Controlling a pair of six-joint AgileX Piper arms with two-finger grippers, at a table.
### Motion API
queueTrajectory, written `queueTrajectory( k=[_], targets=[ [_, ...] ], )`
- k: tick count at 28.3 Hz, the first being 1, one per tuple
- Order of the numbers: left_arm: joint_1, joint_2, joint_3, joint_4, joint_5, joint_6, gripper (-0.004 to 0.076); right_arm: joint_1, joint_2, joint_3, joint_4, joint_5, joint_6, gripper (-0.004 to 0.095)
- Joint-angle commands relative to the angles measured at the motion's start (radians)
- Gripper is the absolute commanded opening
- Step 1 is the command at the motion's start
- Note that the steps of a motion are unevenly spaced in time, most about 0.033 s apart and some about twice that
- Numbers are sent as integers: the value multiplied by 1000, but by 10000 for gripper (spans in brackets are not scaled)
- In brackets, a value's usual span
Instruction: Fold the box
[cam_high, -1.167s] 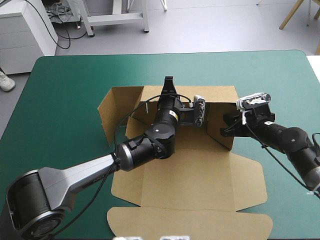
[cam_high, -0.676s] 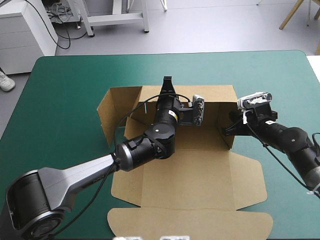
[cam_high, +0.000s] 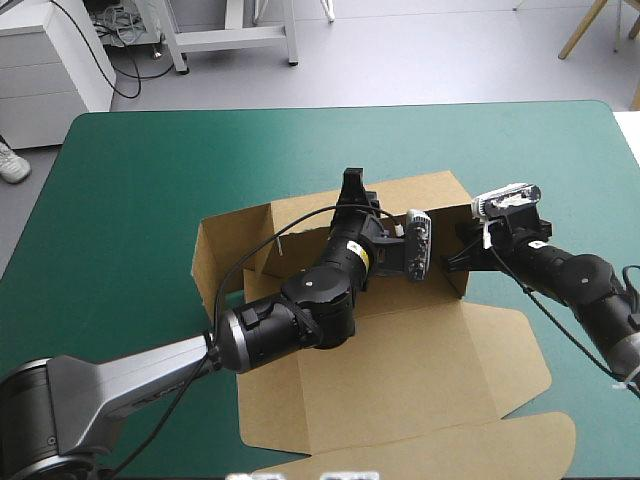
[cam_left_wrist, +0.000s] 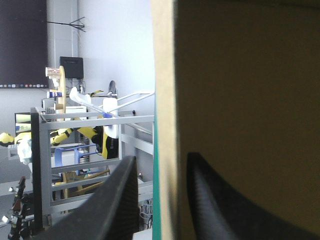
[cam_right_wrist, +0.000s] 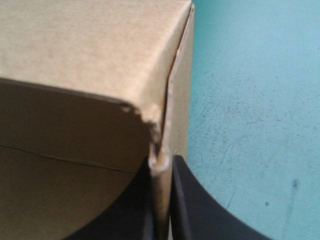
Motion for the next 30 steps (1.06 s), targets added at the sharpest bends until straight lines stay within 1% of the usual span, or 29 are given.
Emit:
queueTrajectory(
  k=[1, 3, 6, 11, 14, 19, 22, 25, 27, 30],
  targets=[
    [-39, -63, -30, -69, 60, 69, 244, 1, -21, -37, 34, -37, 16, -19],
    [-61, -90, -30, -140, 94, 86, 244, 1, -21, -37, 34, -39, 16, -19],
    [-69, -150, -35, -254, 95, 86, 244, 1, -21, -37, 34, -48, 24, -19],
    [-67, -229, -96, -414, 103, 86, 244, 1, -21, -37, 34, -60, 24, -19],
    [-67, -260, -139, -417, 123, 86, 244, 1, -21, -37, 34, -62, 24, -19],
    [-38, -272, -253, -381, 213, 82, 257, 1, -21, -37, 34, -66, 24, -19],
    [29, -272, -327, -385, 261, 54, 286, 1, -21, -37, 34, -68, 30, -19],
    [135, -272, -399, -407, 328, 36, 309, 1, -21, -37, 34, -68, 30, -19],
    [228, -272, -438, -431, 366, 36, 312, 1, -21, -37, 34, -69, 34, -19],
    [394, -279, -457, -481, 378, 36, 312, 1, -21, -37, 34, -69, 34, -19]
  ],
)
